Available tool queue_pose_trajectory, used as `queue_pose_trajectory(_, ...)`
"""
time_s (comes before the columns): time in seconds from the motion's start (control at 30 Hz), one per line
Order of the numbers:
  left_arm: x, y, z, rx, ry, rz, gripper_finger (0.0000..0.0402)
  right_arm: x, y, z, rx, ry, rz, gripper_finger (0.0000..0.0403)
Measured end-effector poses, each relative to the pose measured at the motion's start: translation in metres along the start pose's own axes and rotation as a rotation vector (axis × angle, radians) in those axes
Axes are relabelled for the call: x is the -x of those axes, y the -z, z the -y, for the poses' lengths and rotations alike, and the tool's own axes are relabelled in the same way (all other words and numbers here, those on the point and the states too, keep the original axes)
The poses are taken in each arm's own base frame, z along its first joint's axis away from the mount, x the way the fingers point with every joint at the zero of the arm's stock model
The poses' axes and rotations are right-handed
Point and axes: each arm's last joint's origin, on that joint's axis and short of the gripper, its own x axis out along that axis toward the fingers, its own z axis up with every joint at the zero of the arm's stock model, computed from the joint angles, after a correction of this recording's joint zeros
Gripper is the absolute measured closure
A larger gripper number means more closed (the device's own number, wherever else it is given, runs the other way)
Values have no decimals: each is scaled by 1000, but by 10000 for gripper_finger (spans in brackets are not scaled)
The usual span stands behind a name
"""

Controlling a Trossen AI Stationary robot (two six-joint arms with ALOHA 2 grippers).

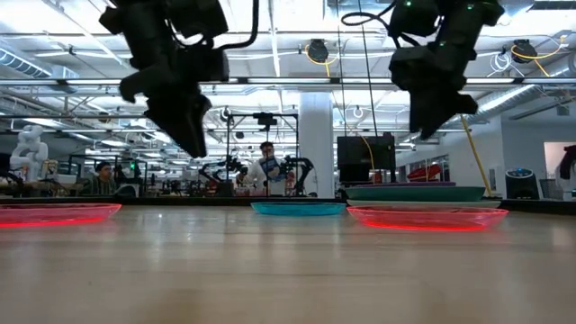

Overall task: Stack plastic plates
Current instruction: Stack the right pink plate on top of the purple plate

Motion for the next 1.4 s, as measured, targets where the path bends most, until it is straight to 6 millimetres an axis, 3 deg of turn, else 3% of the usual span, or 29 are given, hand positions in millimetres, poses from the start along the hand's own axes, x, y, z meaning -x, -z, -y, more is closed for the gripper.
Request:
queue_pose_trajectory(0.37, 0, 1, -5, -16, -11, -6, 241, -32, 53, -15, -124, 67, -54, 259)
queue_pose_trajectory(0.57, 0, 0, -5, -27, -11, -2, 241, -52, 69, -25, -109, 68, -84, 259)
queue_pose_trajectory(0.87, -1, -1, -14, -123, -34, 14, 241, -81, 74, -30, -94, 150, -136, 259)
queue_pose_trajectory(1.17, -2, 0, -40, -17, -96, 37, 241, -96, 73, -34, -58, 140, -135, 259)
queue_pose_trajectory(1.4, -2, 3, -49, 38, -110, 30, 241, -103, 71, -38, -43, 117, -122, 275)
